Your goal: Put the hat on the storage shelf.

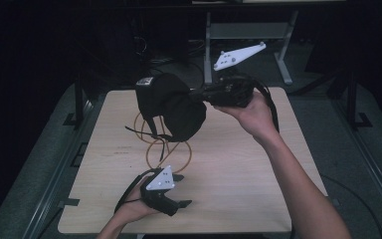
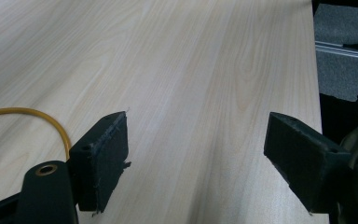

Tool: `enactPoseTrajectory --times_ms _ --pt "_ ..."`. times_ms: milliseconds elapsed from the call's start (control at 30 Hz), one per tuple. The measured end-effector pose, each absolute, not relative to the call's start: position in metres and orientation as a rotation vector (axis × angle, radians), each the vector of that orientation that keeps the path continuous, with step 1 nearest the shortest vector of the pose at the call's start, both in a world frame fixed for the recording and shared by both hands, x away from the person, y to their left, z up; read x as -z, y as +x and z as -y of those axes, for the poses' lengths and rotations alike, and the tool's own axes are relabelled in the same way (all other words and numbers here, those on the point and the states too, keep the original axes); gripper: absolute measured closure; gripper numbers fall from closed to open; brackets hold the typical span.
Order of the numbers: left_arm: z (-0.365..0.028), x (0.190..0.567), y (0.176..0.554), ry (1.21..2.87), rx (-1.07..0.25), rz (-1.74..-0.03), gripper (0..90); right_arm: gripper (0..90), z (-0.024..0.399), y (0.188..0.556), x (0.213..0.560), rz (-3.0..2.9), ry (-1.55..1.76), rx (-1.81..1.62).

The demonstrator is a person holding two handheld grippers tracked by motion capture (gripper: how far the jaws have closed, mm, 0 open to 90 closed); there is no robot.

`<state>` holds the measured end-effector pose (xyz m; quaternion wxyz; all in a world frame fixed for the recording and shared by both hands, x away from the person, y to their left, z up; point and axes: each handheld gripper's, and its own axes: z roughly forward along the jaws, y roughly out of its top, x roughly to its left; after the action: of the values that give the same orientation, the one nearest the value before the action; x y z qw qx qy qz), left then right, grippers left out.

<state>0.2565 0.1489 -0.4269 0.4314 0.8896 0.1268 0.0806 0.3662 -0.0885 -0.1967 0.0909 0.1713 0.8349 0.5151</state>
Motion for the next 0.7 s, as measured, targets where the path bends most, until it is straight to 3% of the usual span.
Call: enactPoseTrajectory --times_ms 433,700 --pt "-0.140 0.431 0.254 2.245 -0.188 -0.274 22.4 88.1 0.027 0.389 0.181 -2.570 0.466 -1.402" --pt "-0.137 0.432 0.252 2.258 -0.189 -0.251 22.7 87.8 -0.004 0.408 0.198 -2.623 0.506 -1.416"
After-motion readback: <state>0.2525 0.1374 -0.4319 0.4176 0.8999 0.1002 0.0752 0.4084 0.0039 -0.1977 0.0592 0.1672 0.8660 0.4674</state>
